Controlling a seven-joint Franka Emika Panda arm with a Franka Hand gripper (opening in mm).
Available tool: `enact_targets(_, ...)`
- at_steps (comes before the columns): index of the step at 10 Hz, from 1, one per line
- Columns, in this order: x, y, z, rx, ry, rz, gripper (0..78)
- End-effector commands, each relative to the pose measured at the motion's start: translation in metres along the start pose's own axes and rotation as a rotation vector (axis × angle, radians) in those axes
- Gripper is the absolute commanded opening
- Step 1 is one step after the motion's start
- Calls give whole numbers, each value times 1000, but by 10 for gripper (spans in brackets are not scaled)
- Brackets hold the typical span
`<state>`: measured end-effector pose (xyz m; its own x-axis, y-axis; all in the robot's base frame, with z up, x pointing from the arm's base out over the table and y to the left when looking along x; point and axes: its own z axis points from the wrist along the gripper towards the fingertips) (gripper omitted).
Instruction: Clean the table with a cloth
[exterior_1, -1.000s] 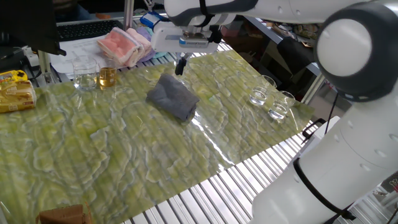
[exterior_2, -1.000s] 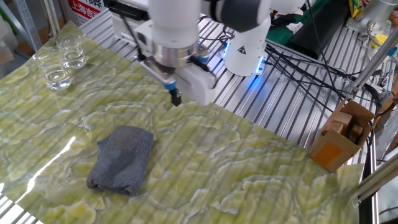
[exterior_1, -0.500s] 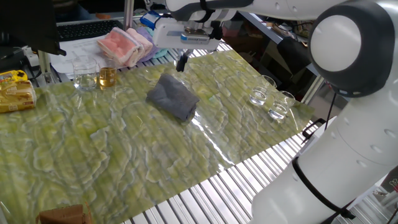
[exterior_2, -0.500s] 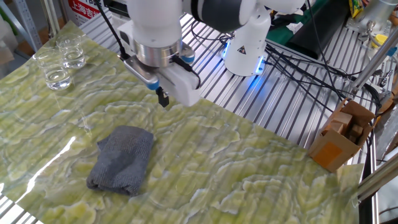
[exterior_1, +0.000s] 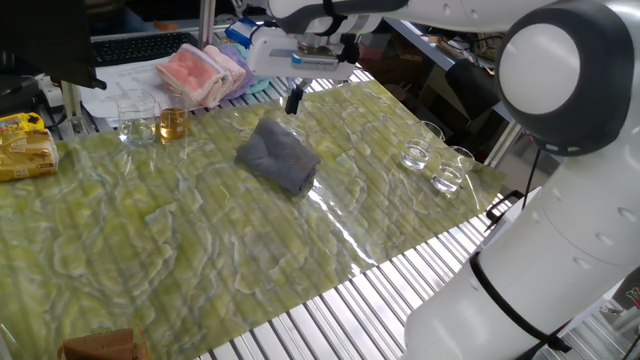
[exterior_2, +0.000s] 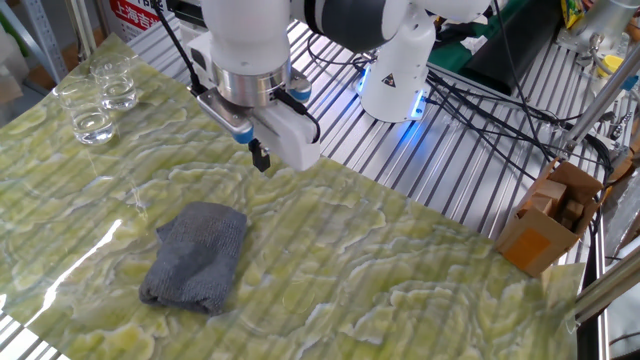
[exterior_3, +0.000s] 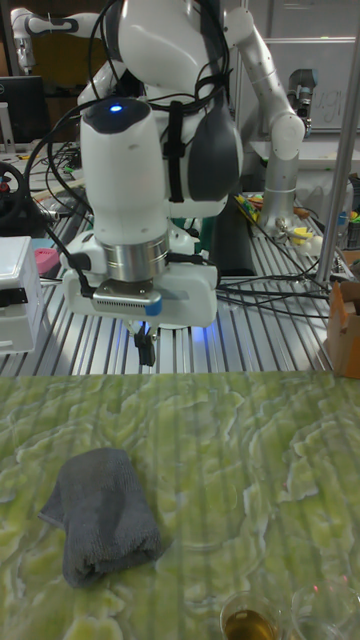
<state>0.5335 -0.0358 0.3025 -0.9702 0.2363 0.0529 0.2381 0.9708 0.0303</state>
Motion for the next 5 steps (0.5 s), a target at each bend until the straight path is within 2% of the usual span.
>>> enact_targets(1,0,0,-1,12,-14,80,0)
enact_targets(3,0,0,-1,4,-2,159,0)
enact_targets(5,0,0,-1,9,-2,186,0)
